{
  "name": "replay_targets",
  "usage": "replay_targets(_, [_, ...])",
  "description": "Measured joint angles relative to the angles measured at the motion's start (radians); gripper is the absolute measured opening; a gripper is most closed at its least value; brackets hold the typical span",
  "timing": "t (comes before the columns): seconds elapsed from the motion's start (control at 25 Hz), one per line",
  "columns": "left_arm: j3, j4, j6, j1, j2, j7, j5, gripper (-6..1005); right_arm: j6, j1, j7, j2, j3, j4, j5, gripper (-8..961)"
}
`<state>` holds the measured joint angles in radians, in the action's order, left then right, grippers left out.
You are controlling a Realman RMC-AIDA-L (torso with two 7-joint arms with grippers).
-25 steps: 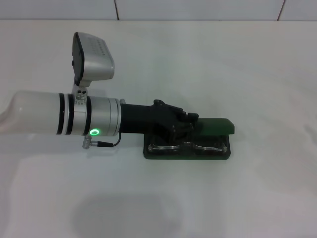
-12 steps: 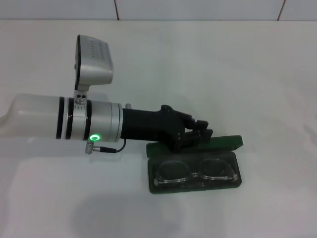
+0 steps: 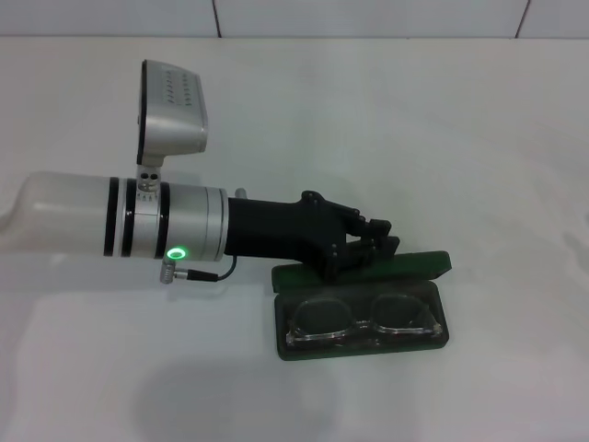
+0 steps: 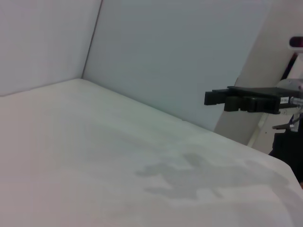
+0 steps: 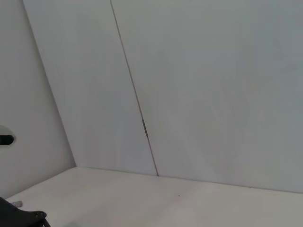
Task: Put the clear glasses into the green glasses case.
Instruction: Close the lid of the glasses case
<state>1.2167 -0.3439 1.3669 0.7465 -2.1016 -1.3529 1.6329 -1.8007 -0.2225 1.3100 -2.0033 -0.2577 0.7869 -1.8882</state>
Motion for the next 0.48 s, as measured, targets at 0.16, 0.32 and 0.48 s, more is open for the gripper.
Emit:
replay_targets(0.16, [0.0,0.004,0.0,0.0,0.0,0.0,0.004,212,0.0,0.0,0.0,0.0,0.0,0.0,0.0,490])
replay_targets(0.32, [0.024,0.007,-0.005,-0.011,0.0,0.0,0.002,212,0.0,0.0,0.0,0.0,0.0,0.0,0.0,492])
replay_targets(0.48, [0.034,0.003,-0.008,-0.02,-0.001,0.0,-0.001,211,0.0,-0.003,0.0,0.0,0.0,0.0,-0.001,494])
